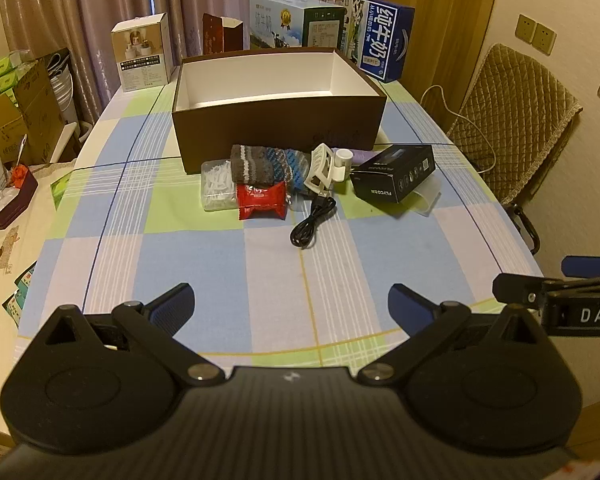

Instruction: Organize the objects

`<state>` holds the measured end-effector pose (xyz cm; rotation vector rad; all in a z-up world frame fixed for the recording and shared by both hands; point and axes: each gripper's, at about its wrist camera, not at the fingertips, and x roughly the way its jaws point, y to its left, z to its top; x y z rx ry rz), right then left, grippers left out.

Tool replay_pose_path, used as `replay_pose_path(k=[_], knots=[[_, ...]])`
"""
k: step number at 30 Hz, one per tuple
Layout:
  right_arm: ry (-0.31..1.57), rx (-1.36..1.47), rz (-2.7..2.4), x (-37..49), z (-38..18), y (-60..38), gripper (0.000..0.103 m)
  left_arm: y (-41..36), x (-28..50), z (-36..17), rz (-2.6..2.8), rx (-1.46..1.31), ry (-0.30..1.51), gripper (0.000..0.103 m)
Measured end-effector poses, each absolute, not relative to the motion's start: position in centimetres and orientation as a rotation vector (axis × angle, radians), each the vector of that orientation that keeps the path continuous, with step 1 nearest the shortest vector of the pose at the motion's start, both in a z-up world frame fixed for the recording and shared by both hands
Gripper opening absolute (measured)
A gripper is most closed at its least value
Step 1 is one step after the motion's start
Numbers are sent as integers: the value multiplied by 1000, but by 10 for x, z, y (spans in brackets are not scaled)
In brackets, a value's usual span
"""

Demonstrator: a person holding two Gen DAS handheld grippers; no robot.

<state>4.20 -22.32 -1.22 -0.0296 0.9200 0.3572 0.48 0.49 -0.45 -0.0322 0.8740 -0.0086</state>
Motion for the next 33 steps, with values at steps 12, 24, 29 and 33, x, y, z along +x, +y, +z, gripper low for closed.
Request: replay_pose_path(k=[12, 24, 29, 33], knots=[[924, -31, 360, 42, -15, -224, 101, 4, 5, -7, -6, -37, 880, 102], [925, -30, 360, 43, -15, -225, 101, 0, 9, -9, -10, -38, 888, 102], [926, -30, 360, 43, -15, -224, 101, -1, 10, -8, -8, -39, 889, 102], [929, -30, 362, 44, -16, -225, 101, -1, 12, -8, -6, -42, 891, 102]])
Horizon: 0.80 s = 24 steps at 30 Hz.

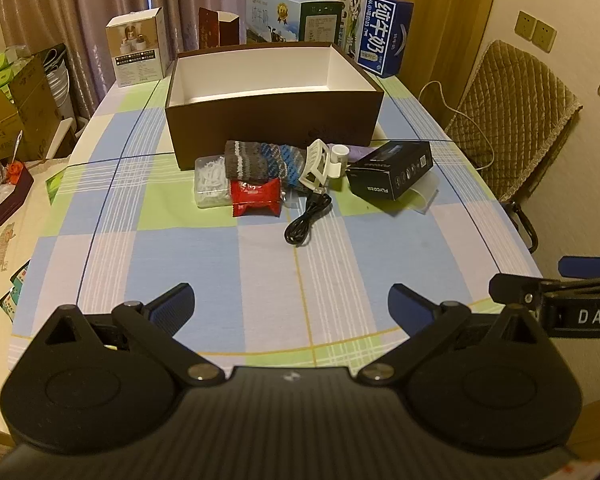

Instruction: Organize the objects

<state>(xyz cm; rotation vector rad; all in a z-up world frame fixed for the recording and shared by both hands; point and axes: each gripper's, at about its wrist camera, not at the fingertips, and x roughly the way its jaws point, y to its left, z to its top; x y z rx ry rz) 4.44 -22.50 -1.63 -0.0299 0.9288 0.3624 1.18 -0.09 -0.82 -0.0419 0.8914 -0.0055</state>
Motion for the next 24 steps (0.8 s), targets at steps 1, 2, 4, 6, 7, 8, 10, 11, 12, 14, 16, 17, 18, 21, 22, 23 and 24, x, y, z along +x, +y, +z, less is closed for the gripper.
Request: replay_pose_path(k=[1, 2, 4, 6, 7, 8, 10, 11, 12, 14, 16, 17, 18, 21, 22, 23, 24], knots=[[931, -31, 363, 46, -16, -225, 101, -1, 13, -8, -5, -43, 892, 102], [931, -35, 369, 46, -16, -225, 101, -1, 13, -9, -5, -44, 893, 102], [933, -37, 371, 48, -16, -226, 101, -1, 13, -9, -5, -45, 894, 102], [934, -38, 373, 48, -16, -226, 101, -1, 14, -9, -3, -48, 896, 102], [935, -40, 375, 49, -16, -226, 101, -1, 15, -9, -2, -48, 897, 102], [937, -41, 378, 50, -17, -226, 101, -1, 15, -10, 0, -50, 898, 102], [939, -43, 381, 52, -17, -227, 101, -1, 15, -10, 1, -50, 897, 102], [940, -43, 383, 52, -17, -227, 101, -1, 15, -10, 3, -51, 898, 102], [941, -44, 384, 53, -17, -226, 101, -1, 16, -10, 5, -51, 898, 102], [942, -47, 389, 54, -17, -226, 101, -1, 18, -10, 7, -54, 900, 102], [943, -47, 394, 56, -17, -226, 101, 0, 20, -9, 11, -55, 903, 102], [944, -47, 396, 57, -17, -226, 101, 0, 21, -10, 12, -56, 904, 102], [944, -47, 399, 58, -17, -226, 101, 0, 22, -10, 13, -57, 905, 102], [947, -45, 408, 61, -17, -227, 101, -1, 26, -9, 18, -56, 906, 102], [947, -44, 410, 63, -17, -227, 101, -2, 27, -9, 19, -57, 907, 102], [948, -43, 413, 64, -18, -228, 101, -2, 28, -9, 21, -57, 907, 102], [948, -43, 416, 65, -18, -228, 101, -2, 29, -9, 23, -58, 908, 102]])
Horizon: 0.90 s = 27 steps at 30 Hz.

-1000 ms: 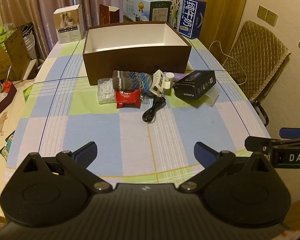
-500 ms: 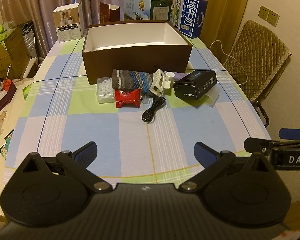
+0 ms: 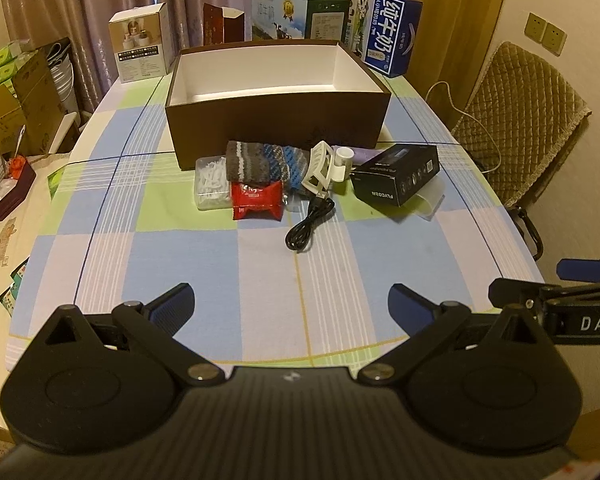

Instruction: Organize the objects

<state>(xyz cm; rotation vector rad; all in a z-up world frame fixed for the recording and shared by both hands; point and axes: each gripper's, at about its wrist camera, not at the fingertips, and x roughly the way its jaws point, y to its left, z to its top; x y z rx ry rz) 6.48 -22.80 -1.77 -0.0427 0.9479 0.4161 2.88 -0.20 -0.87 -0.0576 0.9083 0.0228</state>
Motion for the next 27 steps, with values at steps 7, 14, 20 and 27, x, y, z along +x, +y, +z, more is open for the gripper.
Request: replay_pose_path(k=[7, 14, 20, 27], knots=[[949, -35, 449, 75, -18, -230, 101, -5, 38, -9, 42, -59, 920, 102], [955, -27, 465, 88, -20, -233, 101, -7, 48, -11, 60, -67, 926, 102], [955, -14, 484, 102, -21, -237, 101, -11, 59, -13, 80, -75, 936, 102], [947, -11, 520, 120, -26, -240, 101, -9, 72, -18, 92, -93, 957, 102]])
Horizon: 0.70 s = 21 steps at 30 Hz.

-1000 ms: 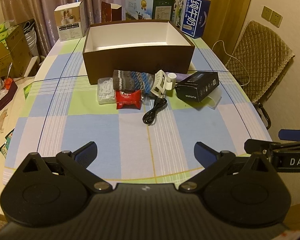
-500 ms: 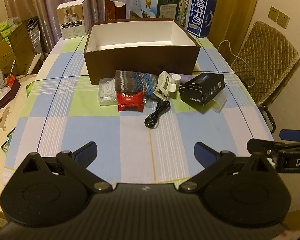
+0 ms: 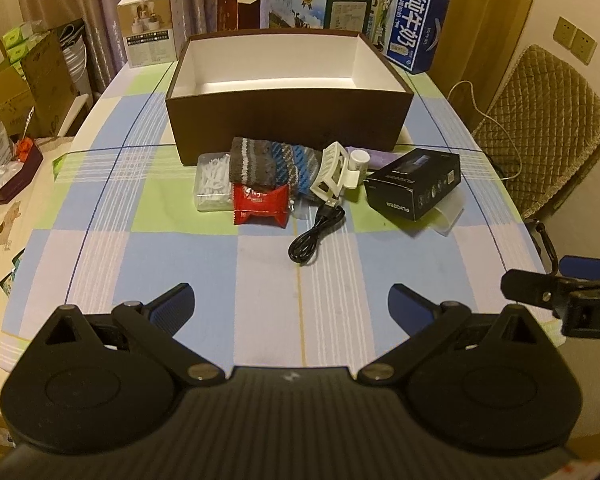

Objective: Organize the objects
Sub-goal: 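Reach the right tool to the black FLYCO box and grasp it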

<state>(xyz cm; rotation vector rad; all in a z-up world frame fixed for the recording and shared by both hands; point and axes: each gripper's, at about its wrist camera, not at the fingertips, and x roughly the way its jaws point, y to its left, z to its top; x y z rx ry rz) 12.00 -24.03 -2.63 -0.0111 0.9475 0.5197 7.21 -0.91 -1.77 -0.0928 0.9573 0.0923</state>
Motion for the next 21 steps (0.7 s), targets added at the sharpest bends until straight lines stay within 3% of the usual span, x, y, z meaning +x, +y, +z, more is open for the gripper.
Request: replay_pose_path(k=[13, 21], knots=[[914, 55, 571, 158, -39, -251, 101, 9, 103, -24, 123, -123, 935, 101], [932, 167, 583, 192, -53, -260, 101, 16, 124, -34, 178, -118, 940, 94]])
